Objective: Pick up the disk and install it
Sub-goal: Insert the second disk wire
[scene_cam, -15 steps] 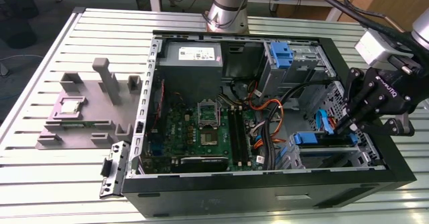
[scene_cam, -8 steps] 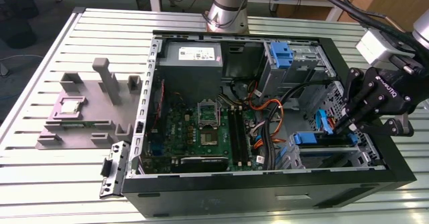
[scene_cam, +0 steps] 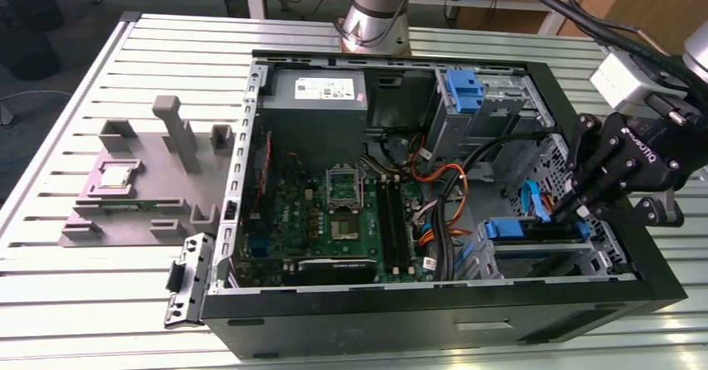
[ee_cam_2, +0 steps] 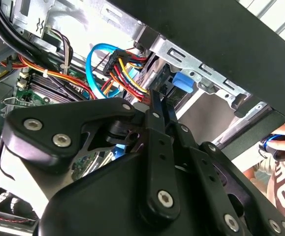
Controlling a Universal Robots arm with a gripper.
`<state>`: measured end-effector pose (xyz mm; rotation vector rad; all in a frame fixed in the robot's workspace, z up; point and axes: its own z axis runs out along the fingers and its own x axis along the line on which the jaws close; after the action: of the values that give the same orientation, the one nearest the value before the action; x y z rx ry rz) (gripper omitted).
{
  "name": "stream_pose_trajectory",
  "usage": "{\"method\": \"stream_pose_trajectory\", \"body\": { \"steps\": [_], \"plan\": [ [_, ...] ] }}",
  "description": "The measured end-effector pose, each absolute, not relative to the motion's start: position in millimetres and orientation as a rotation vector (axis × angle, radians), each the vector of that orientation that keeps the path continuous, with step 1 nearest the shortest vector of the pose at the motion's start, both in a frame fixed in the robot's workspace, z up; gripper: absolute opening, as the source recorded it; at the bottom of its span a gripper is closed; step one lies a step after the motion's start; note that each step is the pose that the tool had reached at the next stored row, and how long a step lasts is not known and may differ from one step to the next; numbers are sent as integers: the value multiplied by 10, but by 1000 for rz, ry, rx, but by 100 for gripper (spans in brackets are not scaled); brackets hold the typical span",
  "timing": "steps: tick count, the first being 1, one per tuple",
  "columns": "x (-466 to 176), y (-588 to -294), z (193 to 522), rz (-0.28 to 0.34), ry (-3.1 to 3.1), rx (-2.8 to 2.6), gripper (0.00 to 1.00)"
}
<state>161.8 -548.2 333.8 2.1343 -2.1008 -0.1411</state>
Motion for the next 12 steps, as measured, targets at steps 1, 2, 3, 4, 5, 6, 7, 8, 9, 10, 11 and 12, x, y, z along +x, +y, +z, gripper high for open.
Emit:
{"method": "stream_pose_trajectory", "body": {
  "steps": [1,2,3,4,5,6,7,8,9,10,11,12],
  "plan": [
    [1620,-5482,3338,-141,-2101,2134,16],
    [1621,-5482,3339,-141,-2100,2134,16],
    [1621,-5482,3339,-141,-2100,2134,16],
    [1621,-5482,3339,-141,-2100,2134,16],
    [1621,-5482,3339,-141,-2100,2134,16],
    [1621,-5482,3339,-141,-2100,2134,16],
    [1621,-5482,3339,-141,-2100,2134,16],
    [1622,-5483,3341,-141,-2100,2134,16],
    [1622,-5483,3348,-141,-2100,2134,16],
    [1622,-5483,3352,-141,-2100,2134,16],
    [1622,-5482,3357,-141,-2100,2134,16],
    [1622,-5482,3357,-141,-2100,2134,16]
  ]
}}
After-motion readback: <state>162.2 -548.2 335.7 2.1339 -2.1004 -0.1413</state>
